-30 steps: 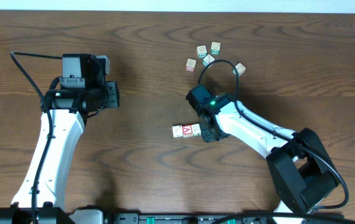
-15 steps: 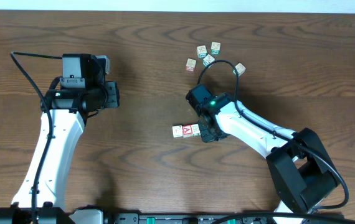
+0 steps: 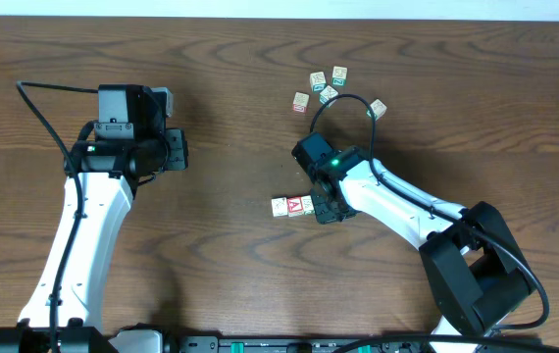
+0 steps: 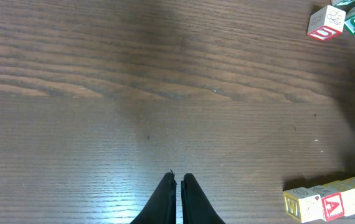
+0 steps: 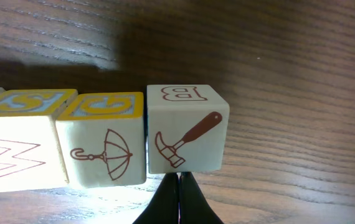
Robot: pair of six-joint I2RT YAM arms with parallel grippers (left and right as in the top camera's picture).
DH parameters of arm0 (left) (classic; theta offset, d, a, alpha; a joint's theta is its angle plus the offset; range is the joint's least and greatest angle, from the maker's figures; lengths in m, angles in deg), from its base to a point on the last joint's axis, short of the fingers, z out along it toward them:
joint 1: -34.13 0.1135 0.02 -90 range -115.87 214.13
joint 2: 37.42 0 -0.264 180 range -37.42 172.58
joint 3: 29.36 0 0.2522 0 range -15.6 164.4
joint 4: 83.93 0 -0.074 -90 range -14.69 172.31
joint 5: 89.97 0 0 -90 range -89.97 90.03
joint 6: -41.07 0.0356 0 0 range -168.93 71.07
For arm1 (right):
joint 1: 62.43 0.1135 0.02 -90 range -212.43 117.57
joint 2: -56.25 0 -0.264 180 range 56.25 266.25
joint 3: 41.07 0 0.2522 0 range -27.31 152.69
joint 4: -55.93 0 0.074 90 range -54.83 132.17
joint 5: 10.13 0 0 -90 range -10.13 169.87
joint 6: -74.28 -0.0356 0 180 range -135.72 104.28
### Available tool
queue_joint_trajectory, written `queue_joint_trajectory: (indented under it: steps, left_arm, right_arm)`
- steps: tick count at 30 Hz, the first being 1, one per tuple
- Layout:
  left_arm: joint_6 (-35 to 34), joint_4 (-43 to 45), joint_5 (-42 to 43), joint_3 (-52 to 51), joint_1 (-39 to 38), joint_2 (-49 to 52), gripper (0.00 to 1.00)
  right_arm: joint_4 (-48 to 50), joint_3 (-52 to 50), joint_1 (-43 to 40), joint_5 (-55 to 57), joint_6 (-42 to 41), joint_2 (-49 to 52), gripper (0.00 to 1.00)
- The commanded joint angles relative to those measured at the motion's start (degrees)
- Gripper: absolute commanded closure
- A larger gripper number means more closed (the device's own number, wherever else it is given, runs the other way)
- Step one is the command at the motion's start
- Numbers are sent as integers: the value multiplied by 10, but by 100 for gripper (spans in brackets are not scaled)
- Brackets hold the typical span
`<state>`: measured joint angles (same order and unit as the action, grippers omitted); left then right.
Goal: Lift 5 blocks
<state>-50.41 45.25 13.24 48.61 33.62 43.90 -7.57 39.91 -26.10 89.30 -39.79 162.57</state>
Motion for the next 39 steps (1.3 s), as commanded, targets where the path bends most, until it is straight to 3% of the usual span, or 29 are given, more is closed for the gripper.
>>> queue_joint_trajectory:
  steps: [1,13,20,27,39]
  left_arm:
    - [4,0,3,-2,-1,3,93]
    - [8,-3,3,-2,-1,3,93]
    - [8,-24,3,-2,-1,3,93]
    - [5,-41,3,-17,-10,3,93]
    - [-54,13,3,-111,-89,3,93]
  right_arm:
    - [0,-3,-4,-3,6,-10,99]
    - [-71,-3,-7,56,-6,-10,99]
    - [-58,-3,-66,77,-12,-10,99]
    - [-3,-3,-129,-20,103,-10,99]
    - [24,-3,-134,-127,165,-10,99]
